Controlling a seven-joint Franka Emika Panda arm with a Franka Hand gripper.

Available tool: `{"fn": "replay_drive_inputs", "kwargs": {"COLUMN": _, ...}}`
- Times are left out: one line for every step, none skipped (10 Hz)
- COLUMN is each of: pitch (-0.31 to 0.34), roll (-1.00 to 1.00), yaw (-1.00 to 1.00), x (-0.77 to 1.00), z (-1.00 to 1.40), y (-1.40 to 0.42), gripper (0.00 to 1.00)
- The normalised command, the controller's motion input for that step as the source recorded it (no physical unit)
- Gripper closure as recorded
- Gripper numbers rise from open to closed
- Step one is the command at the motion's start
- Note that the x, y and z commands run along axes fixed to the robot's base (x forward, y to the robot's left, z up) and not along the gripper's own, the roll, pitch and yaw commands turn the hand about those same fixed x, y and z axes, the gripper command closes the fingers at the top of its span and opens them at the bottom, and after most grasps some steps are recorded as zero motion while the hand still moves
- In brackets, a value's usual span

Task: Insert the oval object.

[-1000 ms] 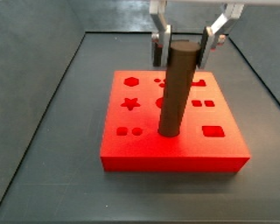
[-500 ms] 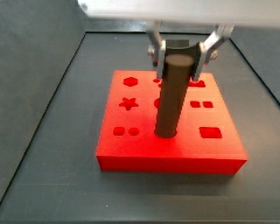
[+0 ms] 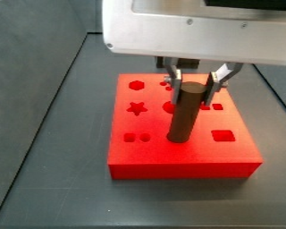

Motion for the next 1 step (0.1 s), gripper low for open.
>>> {"fn": "replay_drive_inputs", "kwargs": {"pitch": 0.000, "roll": 0.00, "yaw": 0.00, "x": 0.00, "z": 0.00, "y": 0.00, "gripper": 1.00}}
